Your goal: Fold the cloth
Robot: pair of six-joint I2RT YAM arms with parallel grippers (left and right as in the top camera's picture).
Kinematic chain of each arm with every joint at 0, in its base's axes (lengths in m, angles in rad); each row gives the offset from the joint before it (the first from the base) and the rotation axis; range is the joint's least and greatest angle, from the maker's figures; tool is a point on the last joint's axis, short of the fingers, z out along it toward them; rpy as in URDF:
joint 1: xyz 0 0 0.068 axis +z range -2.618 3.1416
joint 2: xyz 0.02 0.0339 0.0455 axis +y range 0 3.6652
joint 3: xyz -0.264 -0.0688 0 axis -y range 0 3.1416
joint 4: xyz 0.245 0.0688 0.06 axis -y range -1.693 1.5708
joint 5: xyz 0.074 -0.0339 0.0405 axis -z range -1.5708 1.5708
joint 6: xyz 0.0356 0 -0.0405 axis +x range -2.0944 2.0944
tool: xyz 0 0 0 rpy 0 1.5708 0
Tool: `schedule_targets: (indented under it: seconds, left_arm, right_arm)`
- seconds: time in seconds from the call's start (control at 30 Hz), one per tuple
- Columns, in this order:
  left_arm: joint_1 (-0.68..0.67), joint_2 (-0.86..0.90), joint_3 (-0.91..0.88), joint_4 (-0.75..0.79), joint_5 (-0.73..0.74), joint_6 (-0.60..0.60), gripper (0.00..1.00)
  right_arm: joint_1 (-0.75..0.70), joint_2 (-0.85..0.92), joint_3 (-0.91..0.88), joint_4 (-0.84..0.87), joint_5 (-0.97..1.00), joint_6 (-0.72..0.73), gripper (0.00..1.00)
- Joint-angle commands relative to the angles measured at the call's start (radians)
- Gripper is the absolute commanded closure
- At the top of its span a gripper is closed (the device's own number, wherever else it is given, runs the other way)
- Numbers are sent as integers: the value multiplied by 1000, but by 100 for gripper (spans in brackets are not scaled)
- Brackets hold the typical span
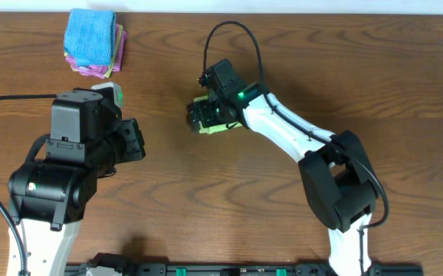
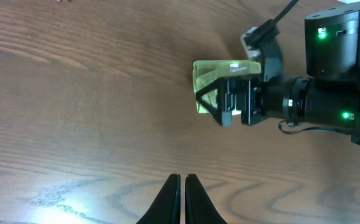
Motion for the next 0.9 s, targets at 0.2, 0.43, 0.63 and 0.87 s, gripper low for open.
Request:
schedule_targets:
  seconds: [0.2, 0.43, 0.63, 0.87]
  left_arm:
    - [3, 40, -40, 68, -12, 18, 28]
    - [3, 187, -195, 296, 232, 13, 5]
    - [3, 401, -299, 612, 435, -70, 5]
    - [3, 676, -309, 866, 555, -201, 5]
  right_arm:
    - [-122, -217, 14, -8, -99, -62, 99]
    - [-287, -346, 13, -125, 57, -62, 99]
    - [-391, -270, 8, -216, 27, -62, 99]
    - [-395, -82, 8, -169, -94, -44, 99]
